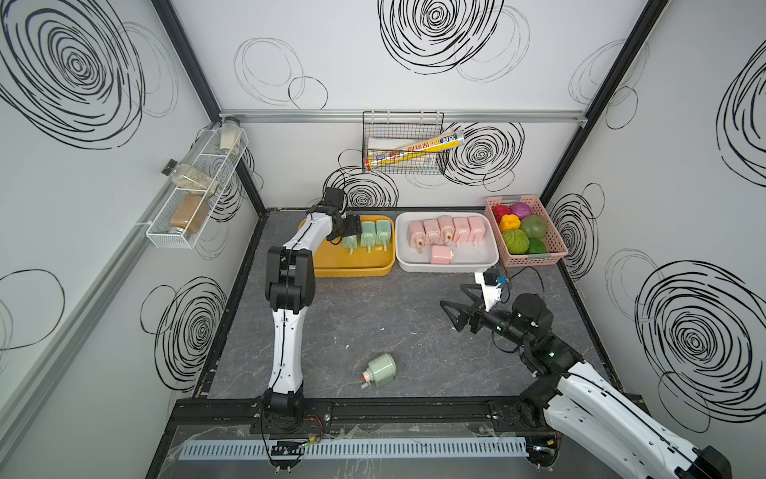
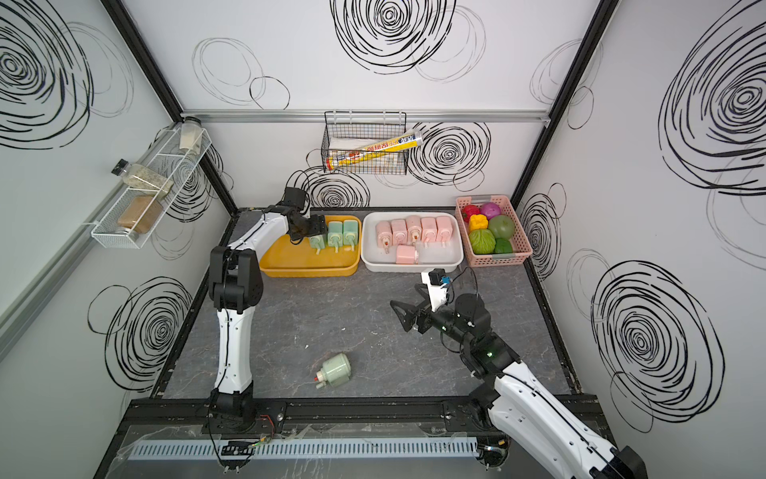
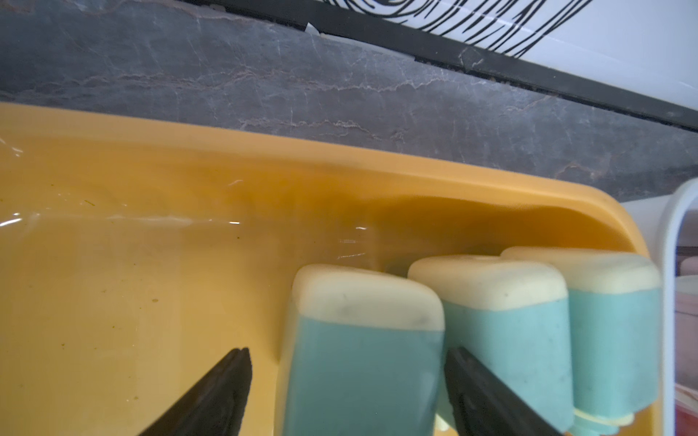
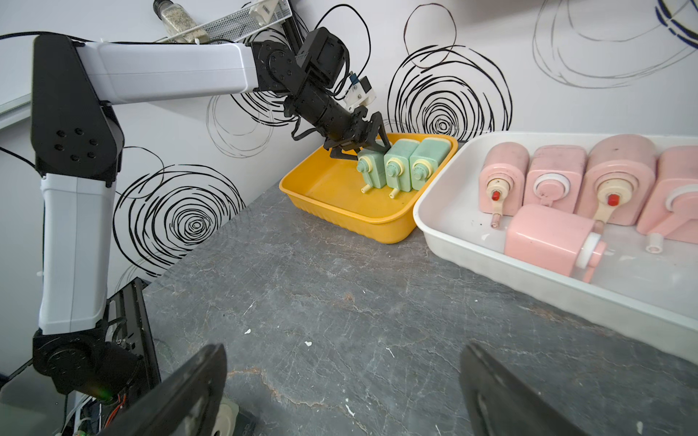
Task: Place the pencil sharpeners by color into the storage box
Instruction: Place the pencil sharpener in the storage box.
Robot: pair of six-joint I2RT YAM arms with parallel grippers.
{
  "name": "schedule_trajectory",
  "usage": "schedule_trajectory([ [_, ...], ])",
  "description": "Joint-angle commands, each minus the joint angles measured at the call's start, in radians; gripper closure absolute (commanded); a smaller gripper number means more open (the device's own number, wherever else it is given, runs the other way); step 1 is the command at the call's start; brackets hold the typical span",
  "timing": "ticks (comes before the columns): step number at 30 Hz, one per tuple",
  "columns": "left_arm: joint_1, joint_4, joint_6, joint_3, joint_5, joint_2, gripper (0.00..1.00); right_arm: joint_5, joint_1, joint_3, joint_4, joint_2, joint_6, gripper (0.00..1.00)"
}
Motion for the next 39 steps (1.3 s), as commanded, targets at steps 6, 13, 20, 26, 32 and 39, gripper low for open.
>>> schedule_trajectory([
  [6, 0.050, 0.259, -0.142, -0.166, 0.134, -0.154, 0.05, 0.014, 0.006, 0.017, -0.009, -0.006, -0.002, 0.00],
  [13, 0.054, 0.328, -0.188, -0.221, 0.169, -0.177, 0.01, 0.012, 0.009, 0.014, -0.002, -0.005, 0.005, 0.00],
  [20, 0.043, 0.337, -0.230, -0.215, 0.147, -0.157, 0.01, 0.006, 0.008, 0.014, -0.008, -0.006, 0.012, 0.00],
  [26, 0.040, 0.300, -0.272, -0.173, 0.142, -0.107, 0.01, 0.005, 0.008, 0.016, -0.014, -0.008, 0.011, 0.00],
  [32, 0.023, 0.324, -0.278, -0.187, 0.188, -0.099, 0.01, 0.007, 0.008, 0.016, -0.010, -0.007, 0.010, 0.00],
  [39, 0.020, 0.333, -0.309, -0.214, 0.168, -0.098, 0.01, 0.008, 0.008, 0.013, -0.011, -0.007, 0.009, 0.00],
])
